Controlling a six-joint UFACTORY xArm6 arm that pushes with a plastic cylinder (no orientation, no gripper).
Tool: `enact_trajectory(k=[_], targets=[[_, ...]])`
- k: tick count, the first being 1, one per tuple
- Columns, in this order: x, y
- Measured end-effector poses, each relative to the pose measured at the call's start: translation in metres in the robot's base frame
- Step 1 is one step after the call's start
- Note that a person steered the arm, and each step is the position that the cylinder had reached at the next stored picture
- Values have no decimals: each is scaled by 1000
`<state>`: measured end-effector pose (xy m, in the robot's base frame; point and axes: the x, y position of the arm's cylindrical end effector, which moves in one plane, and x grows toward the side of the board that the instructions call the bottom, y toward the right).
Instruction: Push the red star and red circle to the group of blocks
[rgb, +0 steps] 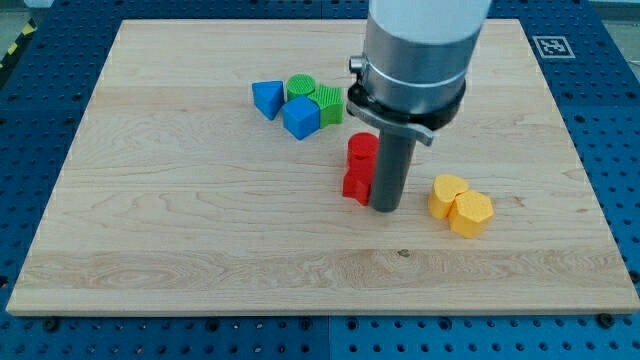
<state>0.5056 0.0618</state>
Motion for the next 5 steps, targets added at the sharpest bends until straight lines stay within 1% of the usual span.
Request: enact_trajectory(k=[1,2,3,4,5], targets=[[-21,-16],[-33,-28],[-35,-39],[-44,-39],[-68,-39]])
